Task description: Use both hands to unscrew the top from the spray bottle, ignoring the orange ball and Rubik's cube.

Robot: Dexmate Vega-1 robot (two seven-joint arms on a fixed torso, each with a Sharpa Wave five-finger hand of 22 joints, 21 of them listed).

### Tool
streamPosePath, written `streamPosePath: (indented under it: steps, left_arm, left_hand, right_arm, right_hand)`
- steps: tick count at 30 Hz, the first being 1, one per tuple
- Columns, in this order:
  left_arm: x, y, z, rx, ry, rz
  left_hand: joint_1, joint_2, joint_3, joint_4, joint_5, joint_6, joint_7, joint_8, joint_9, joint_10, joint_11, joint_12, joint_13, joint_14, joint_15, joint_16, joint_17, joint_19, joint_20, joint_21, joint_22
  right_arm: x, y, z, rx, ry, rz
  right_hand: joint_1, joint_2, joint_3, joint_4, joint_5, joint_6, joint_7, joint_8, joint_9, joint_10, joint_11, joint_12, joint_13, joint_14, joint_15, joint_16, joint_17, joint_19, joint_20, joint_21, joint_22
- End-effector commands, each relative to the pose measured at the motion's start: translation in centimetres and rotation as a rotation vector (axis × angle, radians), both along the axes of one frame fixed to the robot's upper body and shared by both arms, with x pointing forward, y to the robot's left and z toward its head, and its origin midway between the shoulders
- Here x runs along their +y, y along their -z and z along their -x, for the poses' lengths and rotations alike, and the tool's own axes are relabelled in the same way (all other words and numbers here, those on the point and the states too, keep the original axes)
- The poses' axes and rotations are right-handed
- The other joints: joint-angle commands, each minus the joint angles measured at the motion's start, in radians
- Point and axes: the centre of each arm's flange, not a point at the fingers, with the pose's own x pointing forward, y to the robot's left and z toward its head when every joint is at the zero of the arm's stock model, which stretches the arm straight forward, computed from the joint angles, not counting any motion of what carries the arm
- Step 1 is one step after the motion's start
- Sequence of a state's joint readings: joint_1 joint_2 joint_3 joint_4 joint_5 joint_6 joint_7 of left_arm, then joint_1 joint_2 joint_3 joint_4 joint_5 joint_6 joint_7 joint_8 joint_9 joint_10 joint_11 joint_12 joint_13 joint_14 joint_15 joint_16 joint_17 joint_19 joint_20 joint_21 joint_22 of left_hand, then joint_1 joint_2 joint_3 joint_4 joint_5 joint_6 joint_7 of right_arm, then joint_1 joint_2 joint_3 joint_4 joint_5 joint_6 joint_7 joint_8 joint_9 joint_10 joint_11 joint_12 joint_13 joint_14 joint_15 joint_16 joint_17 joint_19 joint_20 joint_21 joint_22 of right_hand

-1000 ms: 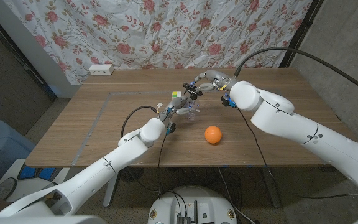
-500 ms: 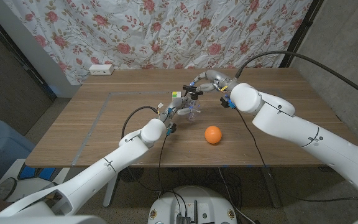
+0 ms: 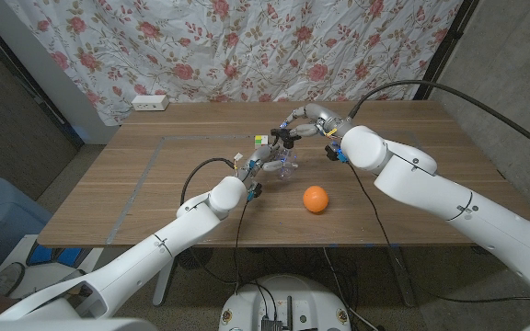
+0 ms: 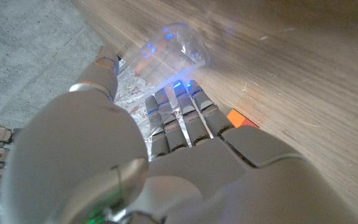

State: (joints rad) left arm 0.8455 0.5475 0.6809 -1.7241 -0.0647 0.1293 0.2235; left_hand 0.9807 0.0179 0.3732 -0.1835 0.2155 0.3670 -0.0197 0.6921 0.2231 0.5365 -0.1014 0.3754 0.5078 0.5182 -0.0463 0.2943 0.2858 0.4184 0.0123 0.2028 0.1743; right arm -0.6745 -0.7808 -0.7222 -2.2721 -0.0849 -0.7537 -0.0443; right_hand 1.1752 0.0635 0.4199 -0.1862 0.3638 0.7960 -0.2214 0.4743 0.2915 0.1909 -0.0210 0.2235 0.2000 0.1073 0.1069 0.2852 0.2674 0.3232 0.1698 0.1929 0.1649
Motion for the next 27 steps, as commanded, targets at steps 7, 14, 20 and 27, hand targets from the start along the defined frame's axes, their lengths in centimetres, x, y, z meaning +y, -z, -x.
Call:
streamPosePath:
  steps: [7,14,20,27]
  left_arm:
    - [-0.2,-0.2,-0.4,0.004,0.008,-0.003]
    - [-0.1,-0.3,-0.5,0.002,0.016,-0.005]
    - [-0.1,-0.3,-0.6,0.008,0.009,-0.005]
    - [-0.1,-0.2,-0.7,0.008,0.011,-0.004]
  left_hand:
    - [-0.079,0.085,0.019,0.017,-0.001,0.022,0.010,0.009,-0.001,0.022,-0.016,0.006,0.003,0.010,-0.076,-0.003,0.003,0.007,-0.001,0.000,0.003]
    - [-0.080,0.086,0.020,0.017,-0.001,0.023,0.010,0.010,-0.001,0.024,-0.017,0.006,0.004,0.012,-0.077,-0.004,0.002,0.008,-0.001,0.001,0.003]
    - [-0.080,0.086,0.020,0.016,-0.001,0.023,0.009,0.011,-0.001,0.023,-0.017,0.005,0.004,0.012,-0.075,-0.004,0.003,0.007,0.000,0.000,0.003]
    - [-0.080,0.087,0.021,0.015,-0.001,0.023,0.010,0.011,-0.001,0.025,-0.016,0.004,0.005,0.011,-0.074,-0.005,0.003,0.007,0.000,0.000,0.003]
  right_arm:
    - [0.0,-0.1,-0.3,-0.013,-0.012,-0.038]
    - [-0.4,-0.6,-0.3,0.016,-0.016,-0.032]
    - [-0.9,-1.0,0.0,0.028,-0.017,-0.027]
    - [-1.4,-1.6,0.3,0.064,-0.019,-0.007]
  right_hand:
    - [0.048,0.015,0.013,-0.002,0.002,0.048,0.001,0.020,-0.006,0.025,-0.013,0.005,0.002,0.004,-0.021,0.010,0.011,-0.001,-0.011,-0.004,0.002]
    - [0.068,0.013,0.013,0.000,0.002,0.037,0.000,0.013,-0.012,0.015,-0.011,-0.002,0.002,-0.006,-0.020,0.010,0.015,-0.008,-0.011,-0.006,0.002]
    - [0.084,0.008,0.005,0.005,0.002,-0.017,0.001,-0.015,-0.022,-0.007,0.003,-0.013,0.003,-0.028,-0.006,0.006,0.023,-0.015,-0.008,-0.007,0.002]
    - [0.087,-0.004,-0.010,0.011,-0.002,-0.077,0.001,-0.047,-0.033,-0.036,0.020,-0.023,0.003,-0.050,0.009,0.000,0.027,-0.025,-0.002,-0.008,0.003]
